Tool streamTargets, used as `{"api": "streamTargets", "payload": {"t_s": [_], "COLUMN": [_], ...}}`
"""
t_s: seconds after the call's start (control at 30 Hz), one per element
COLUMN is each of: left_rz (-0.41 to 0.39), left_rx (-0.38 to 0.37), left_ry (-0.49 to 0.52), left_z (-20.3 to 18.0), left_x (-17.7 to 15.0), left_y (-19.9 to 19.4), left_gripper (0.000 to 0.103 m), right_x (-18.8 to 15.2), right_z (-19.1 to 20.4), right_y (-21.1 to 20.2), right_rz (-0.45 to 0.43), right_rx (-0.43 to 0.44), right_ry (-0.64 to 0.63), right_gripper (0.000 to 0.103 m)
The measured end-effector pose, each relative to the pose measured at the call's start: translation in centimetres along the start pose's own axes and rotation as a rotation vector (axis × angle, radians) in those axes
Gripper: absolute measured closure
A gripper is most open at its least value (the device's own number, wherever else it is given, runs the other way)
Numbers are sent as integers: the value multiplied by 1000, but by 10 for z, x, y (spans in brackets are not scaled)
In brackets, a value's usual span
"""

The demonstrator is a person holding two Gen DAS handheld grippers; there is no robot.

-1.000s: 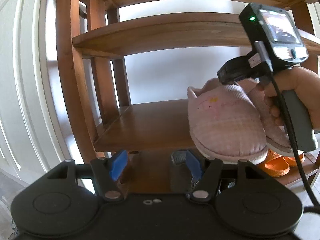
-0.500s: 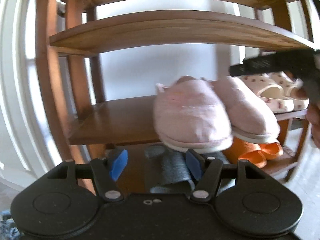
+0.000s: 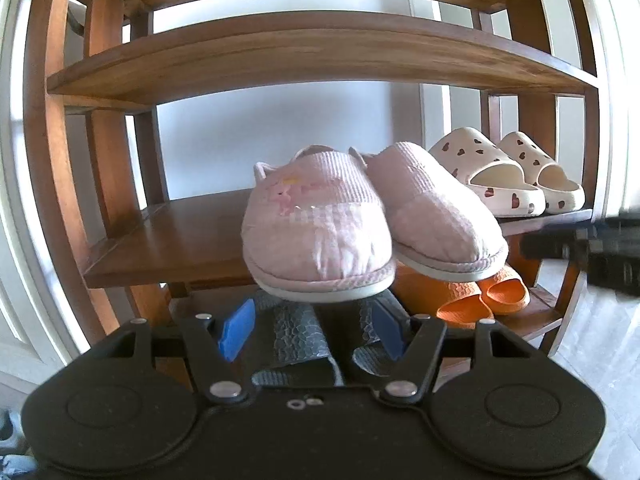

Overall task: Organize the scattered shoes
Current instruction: 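Set the pink slippers on the middle shelf beside the heart-print slides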

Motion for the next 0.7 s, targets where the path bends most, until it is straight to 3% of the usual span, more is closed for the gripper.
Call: {"api": "streamTargets", "payload": {"t_s": [0.33,0.7], "left_rz": [-18,-6], "left_rx": [18,100], "left_ry": [12,19], "left_z": [-8,-3], "left_x": [11,34], "left_y": [18,63], "left_gripper": [38,38], "right_x": [6,27], "right_z": [7,16], "right_y": [38,90], "right_rz": [59,71], "right_rx": [32,19], "right_ry": [-25,-16], "right_gripper": [78,77]}}
Point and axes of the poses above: each gripper's, at about its wrist camera, not at the fingertips, and y roughly the way its jaws point, z to its left, x to its top, the point moved 1 cm from there along y, roughly the way its jaws point, and after that the axes turned 8 degrees about -y, right-handed, at the moved point
